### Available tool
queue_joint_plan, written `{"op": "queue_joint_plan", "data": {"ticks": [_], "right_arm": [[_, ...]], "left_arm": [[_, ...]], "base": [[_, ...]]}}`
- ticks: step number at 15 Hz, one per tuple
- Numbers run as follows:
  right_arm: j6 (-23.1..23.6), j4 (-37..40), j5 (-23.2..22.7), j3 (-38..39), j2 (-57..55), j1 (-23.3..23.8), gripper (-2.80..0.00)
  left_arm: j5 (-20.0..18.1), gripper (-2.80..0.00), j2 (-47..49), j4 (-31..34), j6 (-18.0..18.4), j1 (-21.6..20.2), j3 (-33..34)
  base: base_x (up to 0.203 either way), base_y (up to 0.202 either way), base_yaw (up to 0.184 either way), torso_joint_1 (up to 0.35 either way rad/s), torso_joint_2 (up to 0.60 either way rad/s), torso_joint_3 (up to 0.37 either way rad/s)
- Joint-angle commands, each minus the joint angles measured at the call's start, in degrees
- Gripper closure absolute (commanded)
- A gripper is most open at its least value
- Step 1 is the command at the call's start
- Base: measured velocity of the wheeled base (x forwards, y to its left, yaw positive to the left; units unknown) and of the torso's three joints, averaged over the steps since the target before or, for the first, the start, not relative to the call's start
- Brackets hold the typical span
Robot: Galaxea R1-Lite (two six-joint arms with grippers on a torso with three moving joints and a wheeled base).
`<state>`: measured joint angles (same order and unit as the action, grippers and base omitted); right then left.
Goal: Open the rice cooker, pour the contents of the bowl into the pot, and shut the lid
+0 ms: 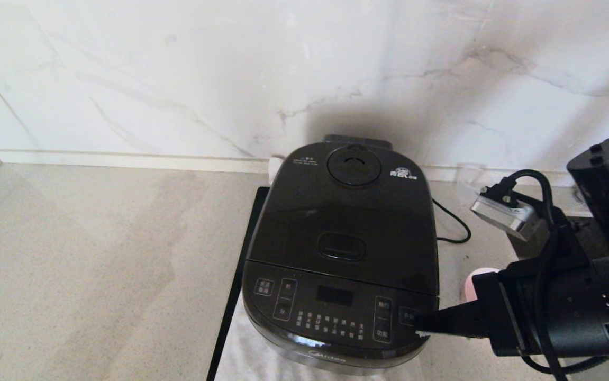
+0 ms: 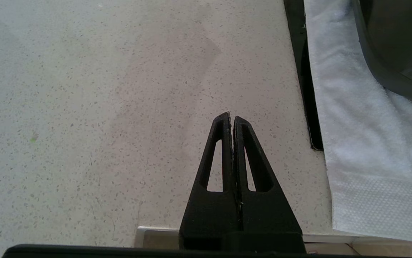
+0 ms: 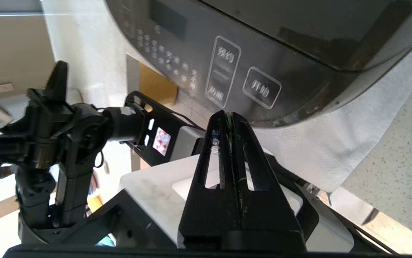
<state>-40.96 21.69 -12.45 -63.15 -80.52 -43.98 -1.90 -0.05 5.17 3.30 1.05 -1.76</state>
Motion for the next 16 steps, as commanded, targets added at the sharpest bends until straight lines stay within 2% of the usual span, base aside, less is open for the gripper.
{"op": "queue_joint_plan", "data": {"ticks": [1,16], "right_arm": [[-0.35,0.02,-0.21,0.13,-1.66,-0.05,0.00],[-0.70,0.02,-0.49,0.22,-2.43,0.57,0.00]], "left_arm": [[-0.03,0.00,-0.04,0.02,0.04,0.01,0.00],[-0.03,0.00,-0.10,0.02,0.04,0.01,0.00]], "base": [[0.000,0.000,0.000,0.000,0.00,0.000],[0.000,0.000,0.000,0.000,0.00,0.000]]}}
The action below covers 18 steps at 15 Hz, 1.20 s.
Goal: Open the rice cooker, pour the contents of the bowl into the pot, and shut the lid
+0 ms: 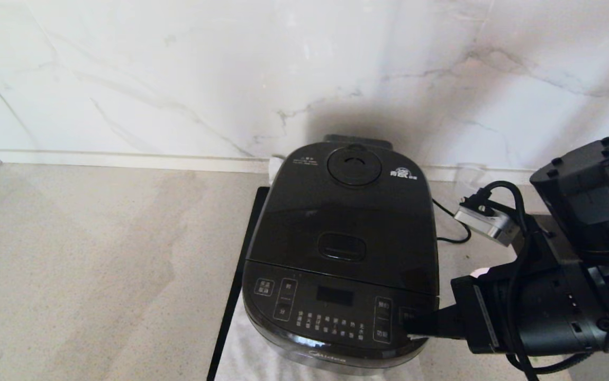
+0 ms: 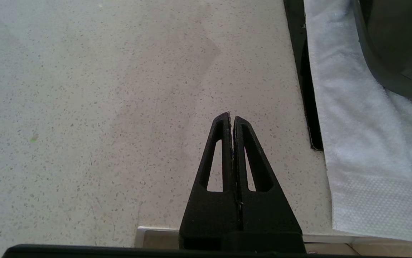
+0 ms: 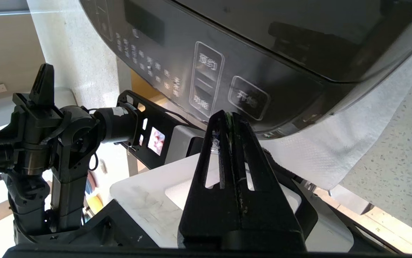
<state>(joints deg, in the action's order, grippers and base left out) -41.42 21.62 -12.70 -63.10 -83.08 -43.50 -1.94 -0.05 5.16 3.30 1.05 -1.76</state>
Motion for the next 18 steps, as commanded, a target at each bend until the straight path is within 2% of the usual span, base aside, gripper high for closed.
{"op": "queue_joint_plan", "data": {"ticks": [1,18], "right_arm": [[-0.24,0.09,-0.64,0.08,0.20,0.09,0.00],[-0.24,-0.12,-0.90,-0.87,0.74,1.04,0.00]], "left_arm": [[0.00,0.00,-0.04,0.03,0.04,0.01,0.00],[0.00,0.00,-0.04,0.03,0.04,0.01,0.00]], "base": [[0.000,0.000,0.000,0.000,0.00,0.000],[0.000,0.000,0.000,0.000,0.00,0.000]]}}
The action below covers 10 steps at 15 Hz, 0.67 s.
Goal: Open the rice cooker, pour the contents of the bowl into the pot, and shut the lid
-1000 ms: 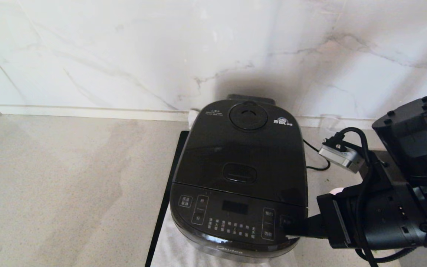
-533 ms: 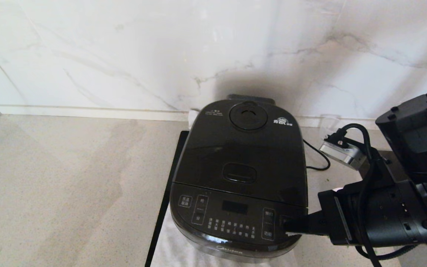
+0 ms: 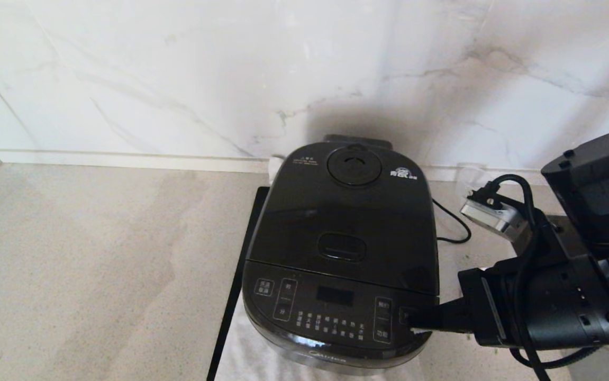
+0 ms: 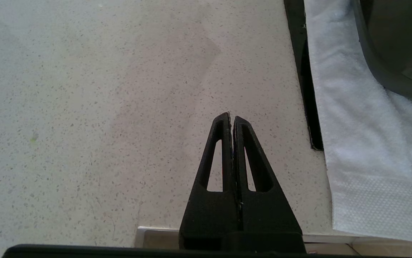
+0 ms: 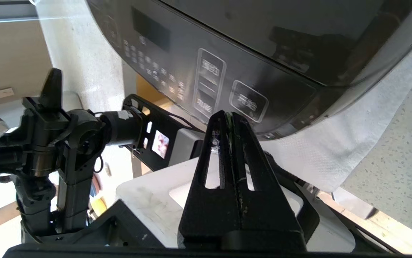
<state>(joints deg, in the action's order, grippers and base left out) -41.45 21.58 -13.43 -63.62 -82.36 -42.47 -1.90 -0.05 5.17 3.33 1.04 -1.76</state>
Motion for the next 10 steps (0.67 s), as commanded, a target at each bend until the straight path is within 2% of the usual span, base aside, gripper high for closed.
{"op": "queue_joint_plan", "data": {"ticks": [1,10], "right_arm": [[-0.21,-0.89,-0.26,-0.41,-0.16,0.02,0.00],[-0.21,-1.98,-0.72,-0.27,-0.78,1.51,0.00]], "left_arm": [[-0.03,0.00,-0.04,0.02,0.01,0.02,0.00],[-0.03,0.00,-0.04,0.02,0.01,0.02,0.00]], "base": [[0.000,0.000,0.000,0.000,0.00,0.000],[0.000,0.000,0.000,0.000,0.00,0.000]]}}
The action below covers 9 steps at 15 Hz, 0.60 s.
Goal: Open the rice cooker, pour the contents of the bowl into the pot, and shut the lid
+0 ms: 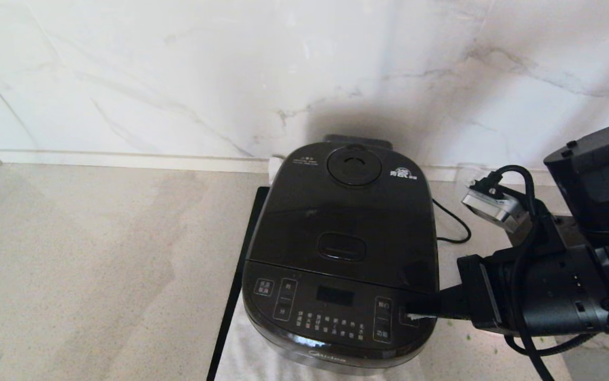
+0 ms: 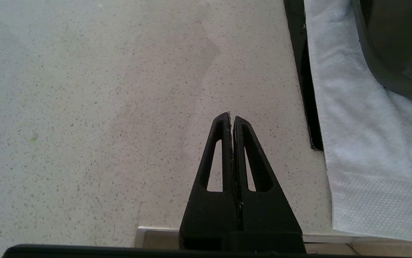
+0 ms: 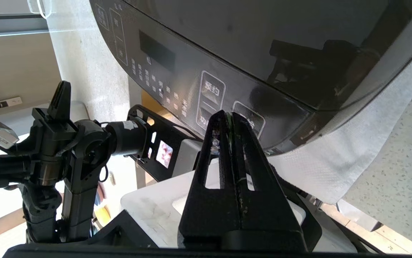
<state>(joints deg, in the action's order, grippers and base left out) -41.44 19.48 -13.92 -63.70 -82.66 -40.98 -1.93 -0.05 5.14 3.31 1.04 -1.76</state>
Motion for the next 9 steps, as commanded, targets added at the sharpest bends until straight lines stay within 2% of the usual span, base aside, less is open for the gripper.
{"op": "queue_joint_plan", "data": {"ticks": [1,9], "right_arm": [[-0.22,0.12,-0.98,-0.20,-0.50,0.06,0.00],[-0.22,-1.90,-1.63,0.27,-0.81,0.91,0.00]], "left_arm": [[-0.01,0.00,-0.11,0.04,0.03,0.02,0.00],[-0.01,0.00,-0.04,0.04,0.03,0.02,0.00]], "base": [[0.000,0.000,0.000,0.000,0.00,0.000],[0.000,0.000,0.000,0.000,0.00,0.000]]}}
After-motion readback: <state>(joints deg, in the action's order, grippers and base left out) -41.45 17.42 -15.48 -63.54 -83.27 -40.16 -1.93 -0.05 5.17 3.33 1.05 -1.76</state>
